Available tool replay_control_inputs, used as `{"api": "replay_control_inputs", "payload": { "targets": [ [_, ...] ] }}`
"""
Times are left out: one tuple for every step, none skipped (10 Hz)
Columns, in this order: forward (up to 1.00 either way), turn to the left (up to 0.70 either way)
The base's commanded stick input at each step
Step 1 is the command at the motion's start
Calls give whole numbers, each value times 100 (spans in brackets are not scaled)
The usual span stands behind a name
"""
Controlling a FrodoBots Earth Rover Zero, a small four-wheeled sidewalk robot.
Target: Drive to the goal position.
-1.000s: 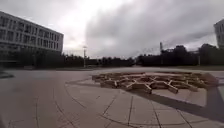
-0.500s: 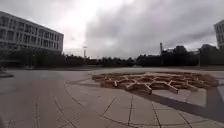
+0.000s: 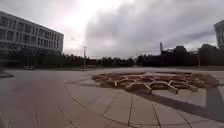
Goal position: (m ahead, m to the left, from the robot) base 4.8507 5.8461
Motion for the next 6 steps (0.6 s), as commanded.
{"api": "replay_control_inputs", "payload": {
  "targets": [
    [5,0],
    [5,0],
    [5,0],
    [5,0],
    [5,0],
    [5,0]
  ]
}}
